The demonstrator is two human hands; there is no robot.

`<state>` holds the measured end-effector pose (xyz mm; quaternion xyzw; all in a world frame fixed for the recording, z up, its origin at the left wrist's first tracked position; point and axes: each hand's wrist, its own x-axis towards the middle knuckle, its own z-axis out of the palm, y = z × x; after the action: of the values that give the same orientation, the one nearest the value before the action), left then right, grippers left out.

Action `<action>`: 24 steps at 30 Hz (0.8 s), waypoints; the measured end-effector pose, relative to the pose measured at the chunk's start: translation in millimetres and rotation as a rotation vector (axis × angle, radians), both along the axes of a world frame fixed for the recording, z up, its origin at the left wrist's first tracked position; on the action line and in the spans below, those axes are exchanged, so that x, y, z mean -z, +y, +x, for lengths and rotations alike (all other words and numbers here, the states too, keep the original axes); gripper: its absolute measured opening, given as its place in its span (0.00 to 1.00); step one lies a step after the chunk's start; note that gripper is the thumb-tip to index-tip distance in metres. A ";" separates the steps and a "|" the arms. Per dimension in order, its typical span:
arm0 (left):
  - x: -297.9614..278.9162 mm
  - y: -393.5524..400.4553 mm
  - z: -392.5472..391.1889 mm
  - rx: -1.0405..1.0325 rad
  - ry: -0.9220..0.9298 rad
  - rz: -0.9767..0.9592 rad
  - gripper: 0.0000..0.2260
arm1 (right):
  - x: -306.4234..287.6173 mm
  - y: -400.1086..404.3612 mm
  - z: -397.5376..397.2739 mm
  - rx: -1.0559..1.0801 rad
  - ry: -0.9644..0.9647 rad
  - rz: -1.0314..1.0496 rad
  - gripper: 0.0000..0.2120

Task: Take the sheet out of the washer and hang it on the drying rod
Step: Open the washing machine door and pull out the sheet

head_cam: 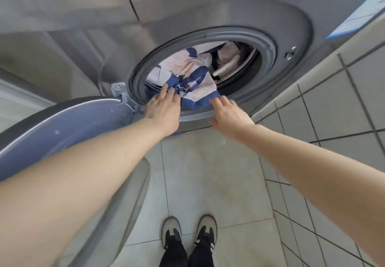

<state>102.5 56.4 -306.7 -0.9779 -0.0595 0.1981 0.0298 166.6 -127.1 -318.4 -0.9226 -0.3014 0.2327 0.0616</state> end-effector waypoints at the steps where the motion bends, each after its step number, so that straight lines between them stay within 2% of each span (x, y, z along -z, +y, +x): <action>1: 8.5 3.2 6.1 -0.003 -0.004 0.028 0.30 | 9.3 7.0 7.5 -0.010 -0.021 -0.002 0.28; 6: 36.1 13.5 40.3 0.095 -0.099 0.294 0.28 | 45.5 42.7 42.8 -0.083 -0.159 -0.063 0.39; 9: 40.5 20.5 59.5 -0.002 -0.093 0.359 0.33 | 56.3 61.7 61.9 -0.074 -0.170 -0.053 0.45; 11: 44.0 25.8 67.0 -0.079 -0.058 0.347 0.35 | 64.0 71.3 71.2 -0.029 -0.139 -0.034 0.46; 14: 54.6 33.1 71.9 -0.083 0.003 0.386 0.27 | 78.6 81.0 79.9 -0.038 -0.062 -0.014 0.41; 16: 58.1 33.8 71.4 -0.054 0.034 0.424 0.24 | 87.5 83.3 80.9 -0.061 -0.016 -0.076 0.41; 20: 58.7 32.4 67.6 0.065 0.056 0.392 0.21 | 94.9 84.5 76.6 -0.047 -0.122 -0.085 0.35; 24: 53.7 31.2 64.0 0.066 -0.078 0.261 0.17 | 91.7 82.3 73.1 -0.023 -0.181 0.003 0.25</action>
<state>166.5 87.6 -360.4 -0.9741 -0.0536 0.1494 0.1608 239.7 -44.8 -410.1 -0.9363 -0.3164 0.1485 0.0329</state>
